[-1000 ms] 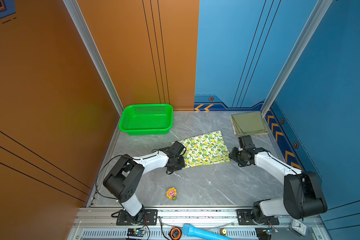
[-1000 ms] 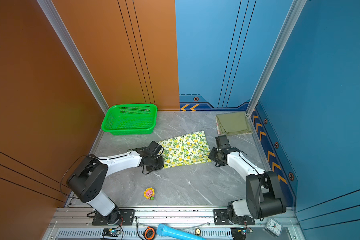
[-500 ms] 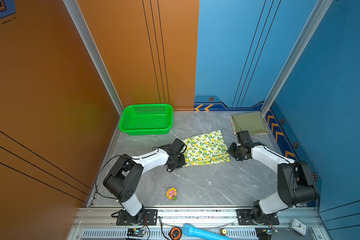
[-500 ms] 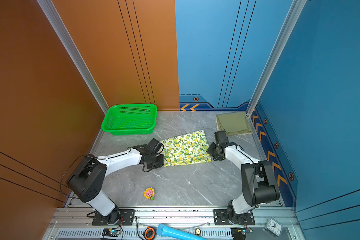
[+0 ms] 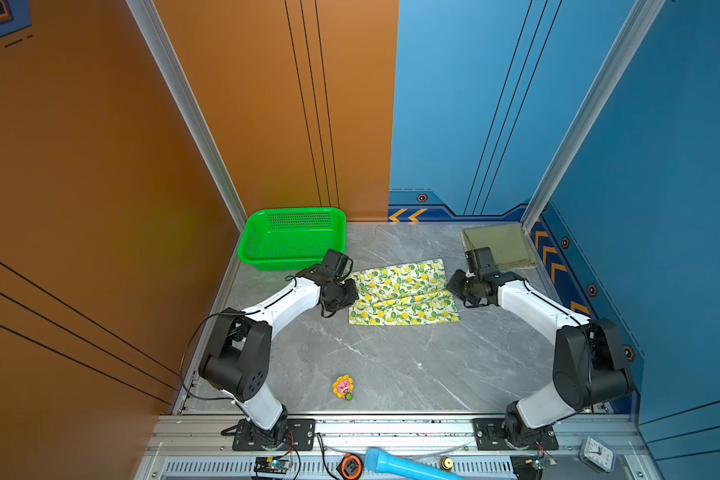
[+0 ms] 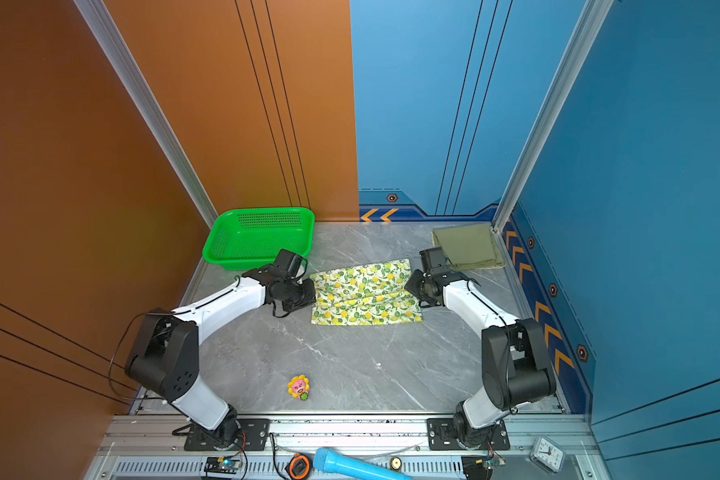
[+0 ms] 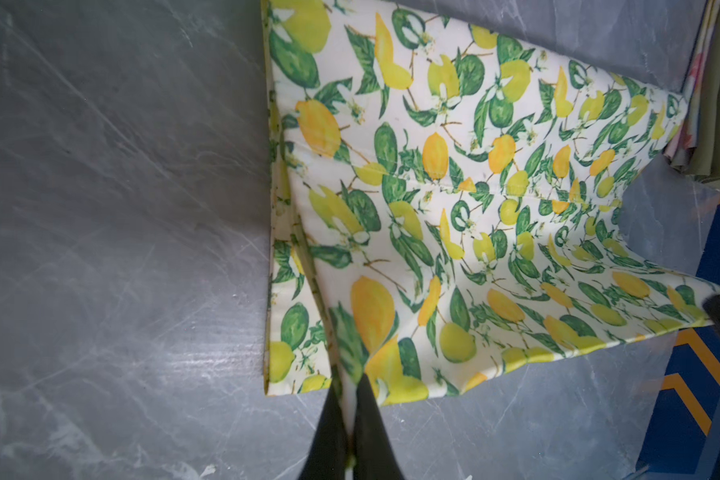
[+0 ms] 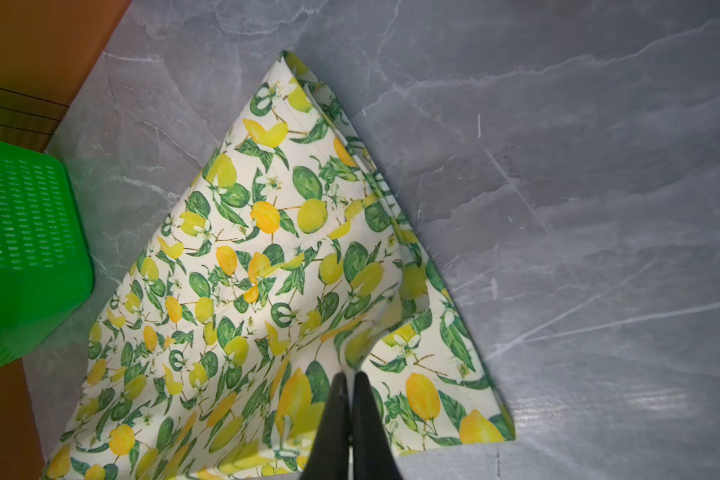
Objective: Fold and stack the skirts
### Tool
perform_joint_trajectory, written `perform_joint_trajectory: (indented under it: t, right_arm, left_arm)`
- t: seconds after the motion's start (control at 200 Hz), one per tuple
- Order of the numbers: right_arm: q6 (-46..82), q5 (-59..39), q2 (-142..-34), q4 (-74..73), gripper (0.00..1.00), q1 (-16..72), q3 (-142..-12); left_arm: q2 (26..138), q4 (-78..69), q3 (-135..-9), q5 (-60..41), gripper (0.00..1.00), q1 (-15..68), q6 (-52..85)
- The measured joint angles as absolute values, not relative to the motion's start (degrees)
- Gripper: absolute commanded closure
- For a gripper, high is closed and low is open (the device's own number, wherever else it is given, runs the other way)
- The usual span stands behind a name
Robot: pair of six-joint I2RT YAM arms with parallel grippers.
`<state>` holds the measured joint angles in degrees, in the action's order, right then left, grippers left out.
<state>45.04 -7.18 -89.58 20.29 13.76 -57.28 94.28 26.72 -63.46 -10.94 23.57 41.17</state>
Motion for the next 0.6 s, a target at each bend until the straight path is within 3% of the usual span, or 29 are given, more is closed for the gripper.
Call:
perform_joint_trajectory:
  t: [0.32, 0.406, 0.481, 0.536, 0.601]
  right_arm:
    - [44.5, -5.7, -89.6, 19.9, 0.96, 14.3, -48.8]
    - [44.3, -5.7, -89.8, 19.5, 0.87, 14.3, -48.6]
    - [43.4, -5.1, -89.8, 18.9, 0.72, 14.3, -48.2]
    - [43.2, -4.3, -89.8, 18.8, 0.59, 14.3, -47.8]
    - [42.6, -3.9, -89.8, 18.9, 0.53, 14.3, -47.5]
  left_arm:
    - [94.7, 23.8, -53.7, -12.7, 1.00, 26.0, 42.0]
    - [95.0, 23.1, -53.1, -12.7, 1.00, 26.2, 42.1]
    - [95.0, 22.7, -52.8, -12.7, 1.00, 26.2, 42.1]
    - [95.0, 22.6, -52.5, -12.7, 0.89, 26.3, 42.3]
    - [95.0, 22.5, -52.2, -12.7, 0.72, 26.3, 42.4]
